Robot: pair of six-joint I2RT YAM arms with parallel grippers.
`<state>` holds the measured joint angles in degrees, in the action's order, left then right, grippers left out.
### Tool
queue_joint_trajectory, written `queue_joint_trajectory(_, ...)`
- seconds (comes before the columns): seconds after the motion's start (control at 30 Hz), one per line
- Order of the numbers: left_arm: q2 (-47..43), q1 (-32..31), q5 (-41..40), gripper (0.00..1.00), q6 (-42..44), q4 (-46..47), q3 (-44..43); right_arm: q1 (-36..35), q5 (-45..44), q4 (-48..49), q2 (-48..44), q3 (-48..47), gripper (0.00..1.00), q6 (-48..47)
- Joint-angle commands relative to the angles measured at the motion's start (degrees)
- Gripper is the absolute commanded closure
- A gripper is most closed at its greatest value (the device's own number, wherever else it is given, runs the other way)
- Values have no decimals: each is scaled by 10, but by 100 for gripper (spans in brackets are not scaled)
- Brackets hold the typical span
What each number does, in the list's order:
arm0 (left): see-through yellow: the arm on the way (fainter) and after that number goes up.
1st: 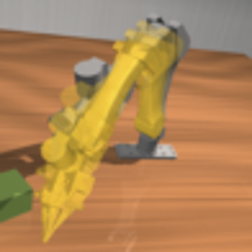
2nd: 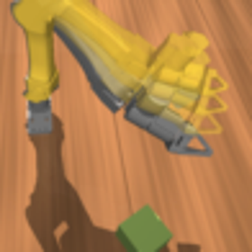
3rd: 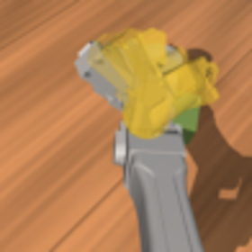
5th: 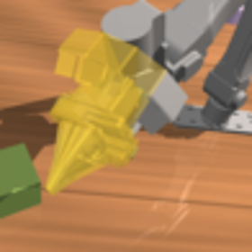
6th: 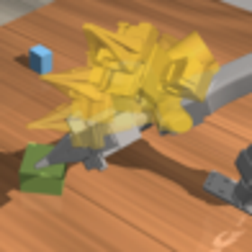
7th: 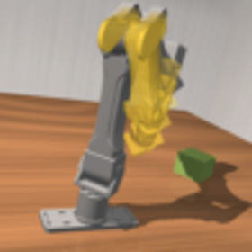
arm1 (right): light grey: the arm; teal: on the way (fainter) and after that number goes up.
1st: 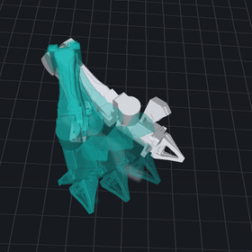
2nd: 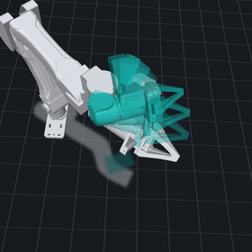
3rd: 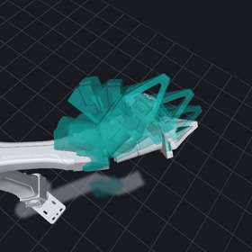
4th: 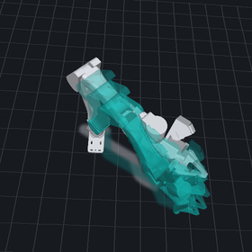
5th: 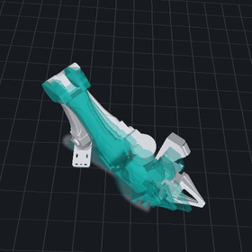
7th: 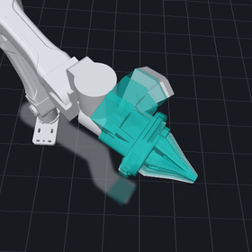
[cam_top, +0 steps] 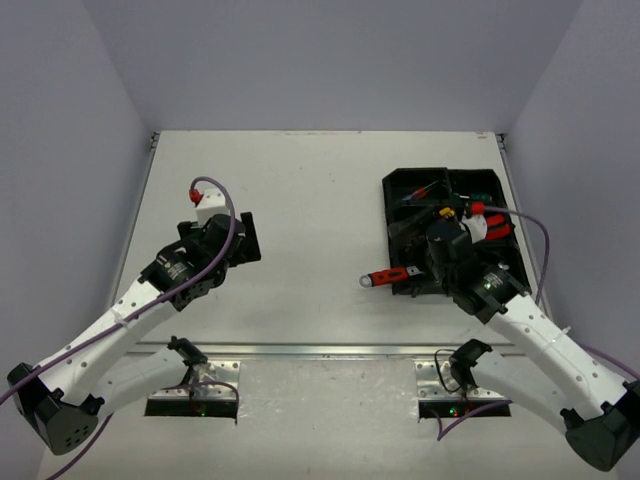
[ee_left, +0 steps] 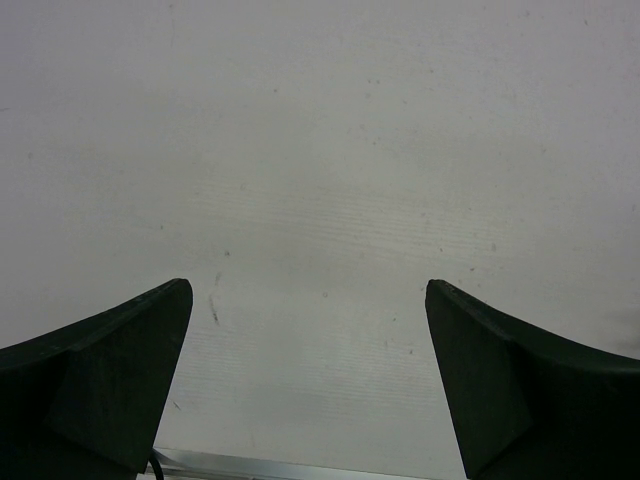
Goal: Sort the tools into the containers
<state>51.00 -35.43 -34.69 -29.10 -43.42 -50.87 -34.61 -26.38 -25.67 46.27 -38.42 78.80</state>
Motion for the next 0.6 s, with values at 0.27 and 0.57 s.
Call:
queue_joint_trajectory(0.27, -109, 77, -97, 0, -35, 16, -2, -2, -52, -209, 7, -232, 1, -586)
queue_joint_trajectory(0.57, -189, 77, -159, 0, -10, 52, 63, -2, -161, -348, -97, -259, 1, -569)
